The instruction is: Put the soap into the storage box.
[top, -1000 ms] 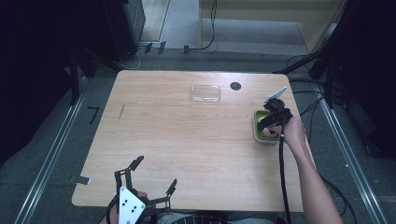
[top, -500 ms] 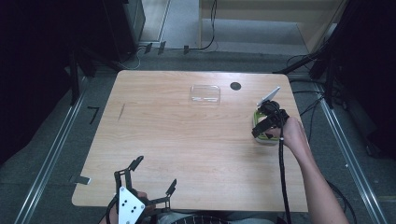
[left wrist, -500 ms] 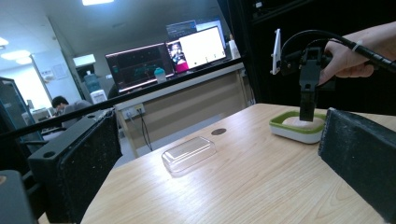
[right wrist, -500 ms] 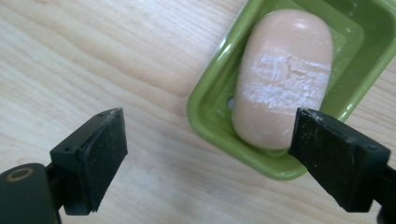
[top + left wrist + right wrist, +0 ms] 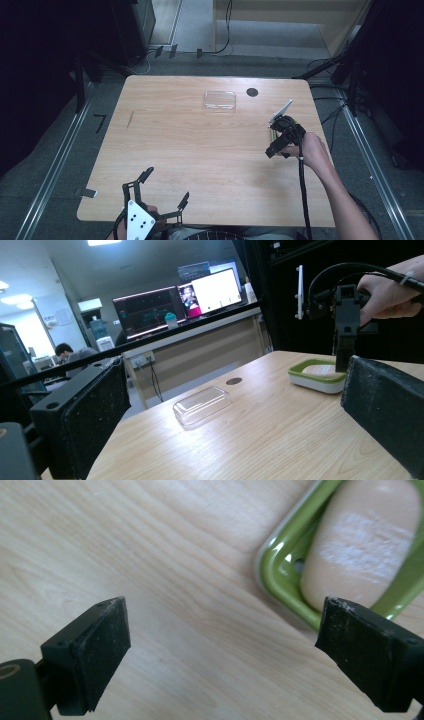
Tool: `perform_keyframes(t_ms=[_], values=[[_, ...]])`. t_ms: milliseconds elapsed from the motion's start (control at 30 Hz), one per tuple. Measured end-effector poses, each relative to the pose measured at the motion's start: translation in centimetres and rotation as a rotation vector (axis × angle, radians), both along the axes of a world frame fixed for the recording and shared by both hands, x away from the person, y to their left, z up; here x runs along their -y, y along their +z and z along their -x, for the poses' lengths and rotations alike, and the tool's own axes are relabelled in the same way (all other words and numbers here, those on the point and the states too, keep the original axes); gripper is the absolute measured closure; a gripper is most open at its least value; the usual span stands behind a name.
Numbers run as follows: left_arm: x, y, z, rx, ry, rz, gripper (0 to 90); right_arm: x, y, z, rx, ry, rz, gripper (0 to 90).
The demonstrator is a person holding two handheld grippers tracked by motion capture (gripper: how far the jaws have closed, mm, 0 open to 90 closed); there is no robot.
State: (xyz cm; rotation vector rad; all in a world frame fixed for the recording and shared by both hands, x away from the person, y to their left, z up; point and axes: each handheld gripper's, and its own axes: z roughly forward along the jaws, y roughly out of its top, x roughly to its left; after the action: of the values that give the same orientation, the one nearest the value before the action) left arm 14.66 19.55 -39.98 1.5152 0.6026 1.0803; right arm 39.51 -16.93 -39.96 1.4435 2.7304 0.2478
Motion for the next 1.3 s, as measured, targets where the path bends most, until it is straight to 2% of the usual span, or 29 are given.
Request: perform_keyframes(t_ms=[167,633,1300], values=[[0.0,0.0,0.0,0.000,0.000,-0.002,0.0,-0.8,-0.5,1.2,-0.022,0.038,0.033,6.8],[0.0,0.0,0.0,0.000,0.001,-0.001,0.0,-2.9,-2.2,4.4,-0.070,0.142,0.080,6.9],[0.1,0.0,0.0,0.001,-0.004,-0.004,0.0,-3.6,-4.1,9.0,-0.106,0.214,0.104,7.1]])
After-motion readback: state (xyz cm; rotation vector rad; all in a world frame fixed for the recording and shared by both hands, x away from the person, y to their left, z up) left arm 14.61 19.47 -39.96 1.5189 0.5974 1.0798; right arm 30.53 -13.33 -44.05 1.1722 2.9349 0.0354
